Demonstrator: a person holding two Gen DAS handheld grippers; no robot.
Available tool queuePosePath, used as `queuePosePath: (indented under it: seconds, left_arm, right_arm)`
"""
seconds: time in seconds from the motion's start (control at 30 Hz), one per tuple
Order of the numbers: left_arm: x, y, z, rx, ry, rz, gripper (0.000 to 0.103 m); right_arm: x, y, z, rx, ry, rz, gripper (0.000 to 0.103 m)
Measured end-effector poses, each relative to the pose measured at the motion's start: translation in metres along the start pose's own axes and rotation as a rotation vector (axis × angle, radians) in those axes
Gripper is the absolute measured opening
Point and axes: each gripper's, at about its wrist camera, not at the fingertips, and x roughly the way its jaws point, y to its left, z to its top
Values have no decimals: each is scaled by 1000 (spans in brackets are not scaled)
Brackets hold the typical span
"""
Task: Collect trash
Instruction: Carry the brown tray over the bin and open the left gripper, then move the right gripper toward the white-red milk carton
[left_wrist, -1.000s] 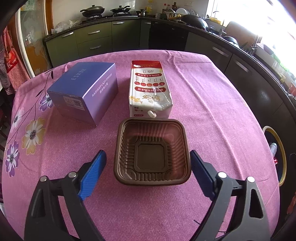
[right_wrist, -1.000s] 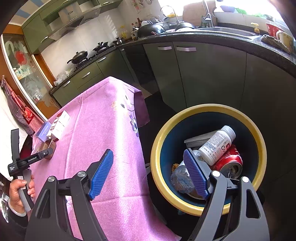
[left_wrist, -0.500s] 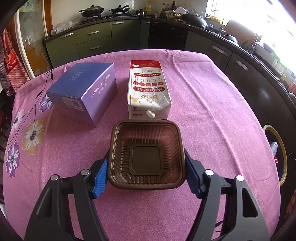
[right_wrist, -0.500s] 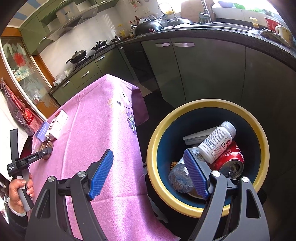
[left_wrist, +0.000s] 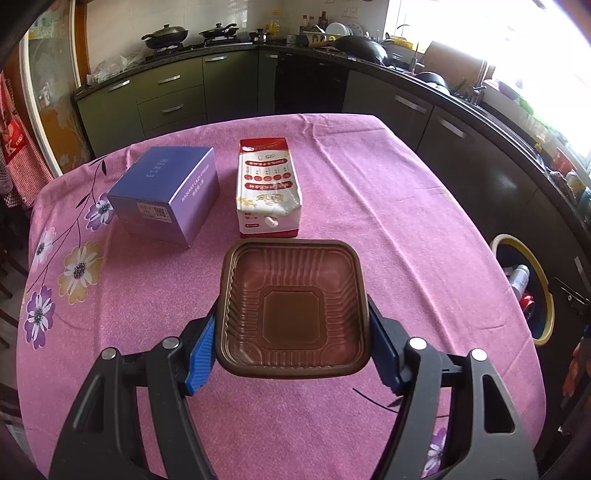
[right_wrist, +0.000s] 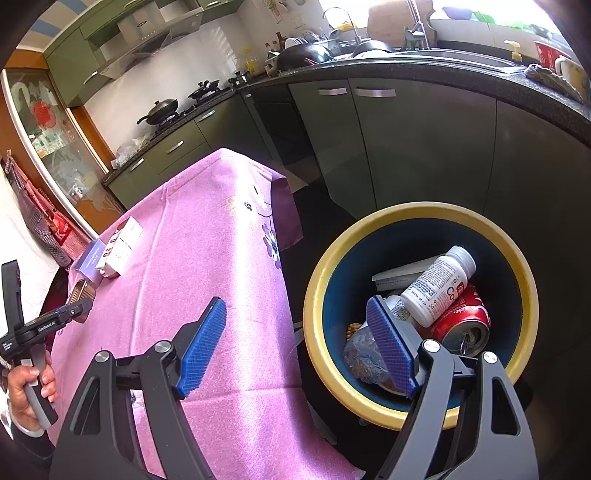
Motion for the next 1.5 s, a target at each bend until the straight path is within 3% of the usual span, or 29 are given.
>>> queuePosePath:
  seconds: [0.27, 0.5, 0.77, 0.97, 1.0, 1.17, 1.3, 1.5]
  left_arm:
    - [-36, -51, 1, 130, -30, -106, 67]
    - [-38, -140, 13, 298, -21, -266, 67]
    - [17, -271, 20, 453, 84, -445, 67]
    - [72, -341, 29, 490, 155, -478, 68]
    - [81, -347, 29, 487, 176, -485, 73]
    - [80, -335, 29, 432, 180, -501, 78]
    - [52, -300, 34, 404, 101, -476, 83]
    - [-4, -219, 27, 336, -51, -436, 88]
  right_arm:
    - [-26, -11, 0, 4, -54, -47, 78]
    - [-64, -47, -8, 39, -130, -173, 78]
    - [-91, -98, -21, 120, -150, -213, 78]
    - [-110, -121, -26, 156, -167, -245, 78]
    - [-113, -123, -27, 158, -169, -247, 78]
    - [-117, -127, -27, 156, -172, -243, 78]
    - [-113, -123, -25, 149, -164, -234, 78]
    - [-101, -104, -20, 109, -141, -201, 78]
